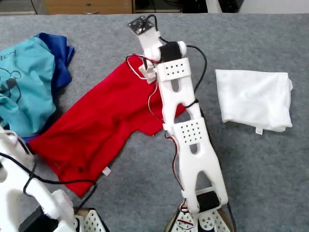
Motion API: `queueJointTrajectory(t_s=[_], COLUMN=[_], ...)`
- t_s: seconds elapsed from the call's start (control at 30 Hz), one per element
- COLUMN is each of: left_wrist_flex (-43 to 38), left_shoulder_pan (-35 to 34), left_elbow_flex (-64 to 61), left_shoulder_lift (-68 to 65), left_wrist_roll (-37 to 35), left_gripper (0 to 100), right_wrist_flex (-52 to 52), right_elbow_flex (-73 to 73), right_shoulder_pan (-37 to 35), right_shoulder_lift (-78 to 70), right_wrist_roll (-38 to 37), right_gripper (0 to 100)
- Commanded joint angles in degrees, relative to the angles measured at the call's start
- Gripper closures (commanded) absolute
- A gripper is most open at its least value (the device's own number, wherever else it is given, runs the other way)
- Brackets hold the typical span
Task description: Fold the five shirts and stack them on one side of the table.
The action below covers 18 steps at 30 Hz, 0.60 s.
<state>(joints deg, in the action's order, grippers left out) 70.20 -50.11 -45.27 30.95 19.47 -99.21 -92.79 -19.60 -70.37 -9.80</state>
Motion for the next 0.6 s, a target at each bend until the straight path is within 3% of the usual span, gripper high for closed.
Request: queueJointTrajectory(t_s=[0.0,0.13,0.27,0.43,0.57], left_wrist_flex=[11.34,21.98,22.68,14.59,3.96], left_shoulder_pan=[2.64,10.55,22.42,36.13,37.01], left_elbow_flex=[15.65,25.32,21.63,10.20,4.13], left_shoulder_lift=[0.13,-0.13,-0.04,0.40,-0.22], left_wrist_roll=[-0.79,-0.97,-0.53,-0.88,-0.97], left_gripper=[86,86,86,86,86], right_wrist_flex=[3.96,5.36,5.98,6.68,8.44], right_elbow_flex=[-2.24,-2.68,-2.68,-2.68,-2.77], right_shoulder_pan=[-0.84,-0.92,-1.01,-0.57,-0.40], right_shoulder_lift=[-0.66,-3.38,-4.35,-4.70,-5.58], right_wrist_roll=[2.46,4.22,4.92,4.75,4.66], right_gripper=[99.6,99.6,99.6,99.6,99.6])
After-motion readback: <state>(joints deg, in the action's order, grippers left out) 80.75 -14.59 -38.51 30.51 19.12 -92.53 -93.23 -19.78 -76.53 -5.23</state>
